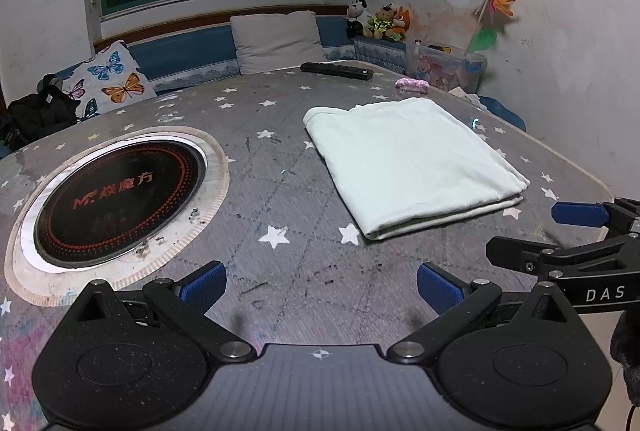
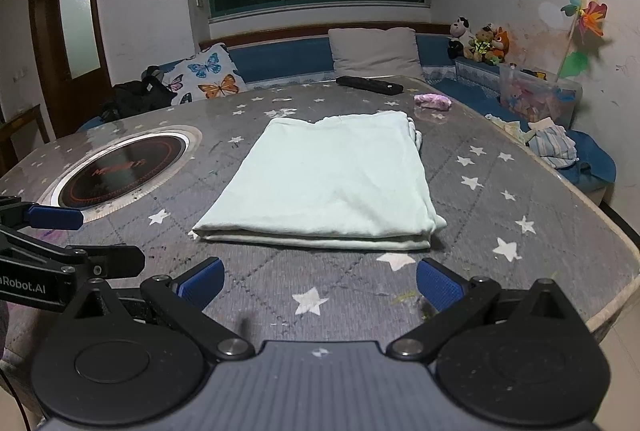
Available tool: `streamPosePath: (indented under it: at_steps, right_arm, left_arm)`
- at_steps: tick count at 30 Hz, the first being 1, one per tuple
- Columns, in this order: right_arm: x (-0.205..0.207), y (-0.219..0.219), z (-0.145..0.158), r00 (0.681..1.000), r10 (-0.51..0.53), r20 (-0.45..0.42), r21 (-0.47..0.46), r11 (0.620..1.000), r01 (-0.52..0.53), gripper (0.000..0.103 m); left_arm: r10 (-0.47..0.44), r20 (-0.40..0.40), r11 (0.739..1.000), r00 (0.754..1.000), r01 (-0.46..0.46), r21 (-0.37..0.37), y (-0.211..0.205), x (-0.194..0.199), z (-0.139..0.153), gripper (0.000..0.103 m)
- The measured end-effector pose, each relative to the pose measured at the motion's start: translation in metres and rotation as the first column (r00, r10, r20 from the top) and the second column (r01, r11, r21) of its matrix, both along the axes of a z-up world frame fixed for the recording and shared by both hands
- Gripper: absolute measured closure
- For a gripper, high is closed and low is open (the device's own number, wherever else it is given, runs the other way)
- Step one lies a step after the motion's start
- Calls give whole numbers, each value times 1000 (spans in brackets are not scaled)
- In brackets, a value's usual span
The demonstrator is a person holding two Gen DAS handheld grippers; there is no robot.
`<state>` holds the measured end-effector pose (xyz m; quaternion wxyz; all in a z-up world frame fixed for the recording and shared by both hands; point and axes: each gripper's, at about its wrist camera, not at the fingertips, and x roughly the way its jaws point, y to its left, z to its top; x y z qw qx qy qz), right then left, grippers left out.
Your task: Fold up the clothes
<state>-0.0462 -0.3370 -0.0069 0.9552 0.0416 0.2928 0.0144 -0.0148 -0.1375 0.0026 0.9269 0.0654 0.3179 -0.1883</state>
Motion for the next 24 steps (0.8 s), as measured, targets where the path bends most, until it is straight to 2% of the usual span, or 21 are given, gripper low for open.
streamPosePath:
  at_steps: [24]
  right_arm:
    - [-5, 1, -3, 1000, -13, -11, 1, 1000, 13, 0]
  left_arm:
    - [-10, -15, 999, 1000, 10, 37, -8, -8, -7, 0]
